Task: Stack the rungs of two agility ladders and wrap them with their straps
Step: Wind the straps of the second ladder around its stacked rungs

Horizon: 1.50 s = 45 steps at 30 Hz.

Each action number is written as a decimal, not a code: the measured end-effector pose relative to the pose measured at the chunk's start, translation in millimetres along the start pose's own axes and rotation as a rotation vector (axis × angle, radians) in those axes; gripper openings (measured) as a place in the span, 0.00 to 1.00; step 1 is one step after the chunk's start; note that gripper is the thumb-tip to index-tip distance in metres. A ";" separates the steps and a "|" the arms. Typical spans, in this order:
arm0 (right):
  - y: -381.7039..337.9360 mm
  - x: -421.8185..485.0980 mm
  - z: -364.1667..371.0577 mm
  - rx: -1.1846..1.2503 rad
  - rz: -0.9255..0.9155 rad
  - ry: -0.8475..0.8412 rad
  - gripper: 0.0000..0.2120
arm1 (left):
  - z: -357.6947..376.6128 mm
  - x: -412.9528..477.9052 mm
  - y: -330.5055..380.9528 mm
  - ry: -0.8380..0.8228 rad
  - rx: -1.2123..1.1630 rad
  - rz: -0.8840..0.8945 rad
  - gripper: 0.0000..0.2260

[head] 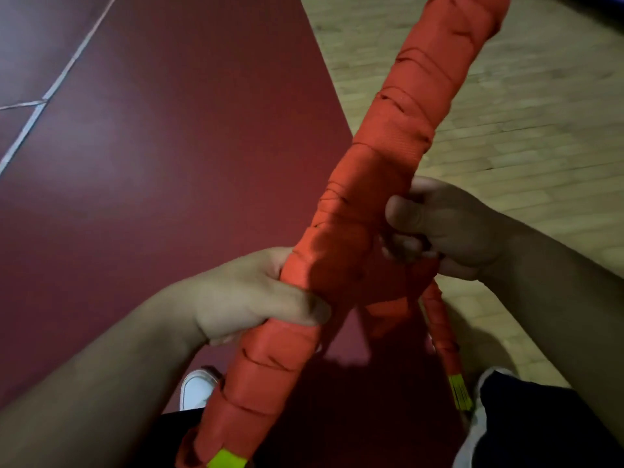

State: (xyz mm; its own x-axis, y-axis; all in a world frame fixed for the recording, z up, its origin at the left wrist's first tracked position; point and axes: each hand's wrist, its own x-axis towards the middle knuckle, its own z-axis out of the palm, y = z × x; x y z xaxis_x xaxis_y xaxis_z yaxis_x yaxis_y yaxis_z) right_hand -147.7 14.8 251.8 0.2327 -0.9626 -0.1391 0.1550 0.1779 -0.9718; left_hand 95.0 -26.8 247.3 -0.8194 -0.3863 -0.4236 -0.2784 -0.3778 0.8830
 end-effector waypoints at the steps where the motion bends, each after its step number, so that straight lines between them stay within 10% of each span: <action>1: -0.3 -1.5 1.4 0.004 -0.012 0.003 0.26 | -1.3 -1.6 0.6 -0.035 -0.030 -0.025 0.28; 5: -3.4 2.7 10.2 0.026 -0.069 0.182 0.15 | -1.7 4.5 0.9 0.115 0.045 0.138 0.29; 9: 4.5 8.8 20.2 -0.081 -0.109 0.452 0.21 | 19.5 21.4 -9.5 0.553 0.655 0.097 0.40; 12: 4.8 9.0 22.1 -0.162 -0.131 0.493 0.27 | 23.7 27.6 -14.8 0.762 0.812 0.140 0.30; 18: -1.2 3.2 6.3 -0.072 -0.066 0.197 0.14 | 1.0 13.3 1.2 0.282 0.354 0.230 0.16; 26: 0.5 0.8 11.4 -0.037 -0.002 0.209 0.20 | -9.5 3.8 -3.5 0.036 -0.018 -0.004 0.42; 36: 13.3 14.0 28.4 -0.249 -0.062 0.521 0.31 | 22.3 27.8 -14.2 0.869 0.878 0.154 0.21; 42: -1.1 4.0 3.3 -0.162 -0.028 0.109 0.16 | -4.5 7.2 4.9 0.207 0.288 0.107 0.14; 45: 0.0 -0.5 0.1 -0.226 0.028 0.038 0.30 | -9.6 1.0 0.8 0.025 0.074 -0.028 0.27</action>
State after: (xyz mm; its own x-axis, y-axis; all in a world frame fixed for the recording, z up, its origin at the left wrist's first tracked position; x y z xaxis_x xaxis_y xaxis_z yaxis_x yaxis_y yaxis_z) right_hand -147.7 15.3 252.0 0.1966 -0.9657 -0.1698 -0.0709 0.1587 -0.9848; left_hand 98.7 -35.6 245.6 -0.7983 -0.3975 -0.4524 -0.3379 -0.3261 0.8829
